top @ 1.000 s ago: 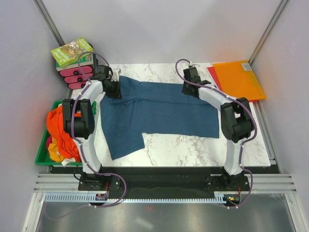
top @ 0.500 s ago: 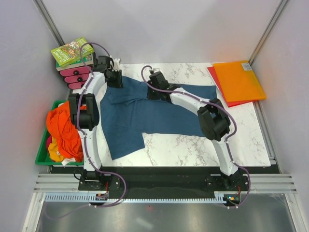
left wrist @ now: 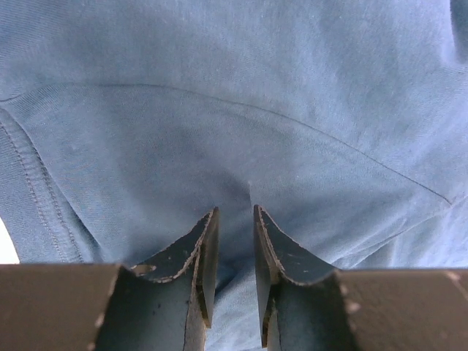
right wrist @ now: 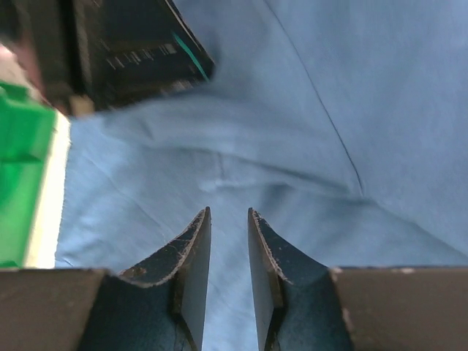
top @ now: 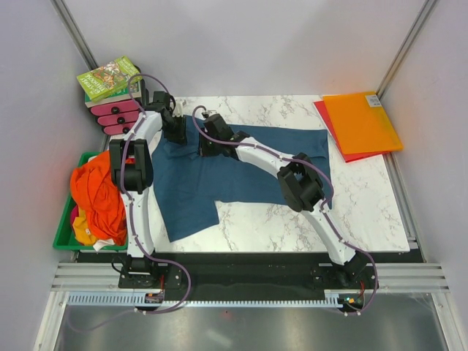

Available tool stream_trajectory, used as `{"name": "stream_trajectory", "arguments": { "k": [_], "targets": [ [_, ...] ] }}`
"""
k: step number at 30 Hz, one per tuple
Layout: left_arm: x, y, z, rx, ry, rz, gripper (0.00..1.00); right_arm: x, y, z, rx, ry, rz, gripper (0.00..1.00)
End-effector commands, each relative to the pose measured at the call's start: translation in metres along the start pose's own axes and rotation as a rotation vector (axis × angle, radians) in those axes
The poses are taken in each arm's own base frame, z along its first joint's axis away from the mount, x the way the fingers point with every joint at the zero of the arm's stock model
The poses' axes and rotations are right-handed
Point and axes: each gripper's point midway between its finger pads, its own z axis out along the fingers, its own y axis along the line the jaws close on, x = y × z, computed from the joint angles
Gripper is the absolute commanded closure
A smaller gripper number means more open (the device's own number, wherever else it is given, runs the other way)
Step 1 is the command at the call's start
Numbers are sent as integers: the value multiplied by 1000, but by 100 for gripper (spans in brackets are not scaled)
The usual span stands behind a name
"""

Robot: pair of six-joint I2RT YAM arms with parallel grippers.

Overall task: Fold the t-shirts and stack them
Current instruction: Fold the flattened tshirt in 1/3 of the way

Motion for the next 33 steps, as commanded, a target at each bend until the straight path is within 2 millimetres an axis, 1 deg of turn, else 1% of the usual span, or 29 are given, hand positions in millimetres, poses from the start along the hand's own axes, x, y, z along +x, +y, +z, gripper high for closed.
{"name": "stream_trajectory", "arguments": {
  "k": [1,2,3,7,9,10,12,13,20,25,29,33],
  "targets": [
    [-12,0,-8,6,-29,26,68,-22,23,4,-63,-63,46,65],
    [-11,0,-8,9,-28,24,68,-18,20,8,-60,-54,52,65],
    [-12,-1,-8,11,-31,26,68,-16,24,10,-72,-52,59,65],
    [-11,-1,-7,11,-26,28,68,-3,21,19,-66,-28,65,65],
    [-10,0,-7,12,-27,25,68,-1,21,21,-70,-25,74,65],
    [-9,-1,-7,15,-24,25,68,4,20,24,-69,-16,76,65],
    [-7,-2,-6,20,-18,19,68,4,21,27,-80,-17,91,65],
    [-6,-3,-6,23,-17,19,68,8,21,30,-84,-9,93,65],
    [0,-4,-4,29,-1,16,69,11,24,38,-95,-28,121,64],
    [1,-4,-3,30,0,15,69,7,30,35,-103,-52,129,64],
    [3,-5,-2,35,4,14,69,6,28,39,-99,-62,142,64],
    [4,-5,-3,39,6,14,69,13,21,44,-71,-55,156,65]
  ]
}}
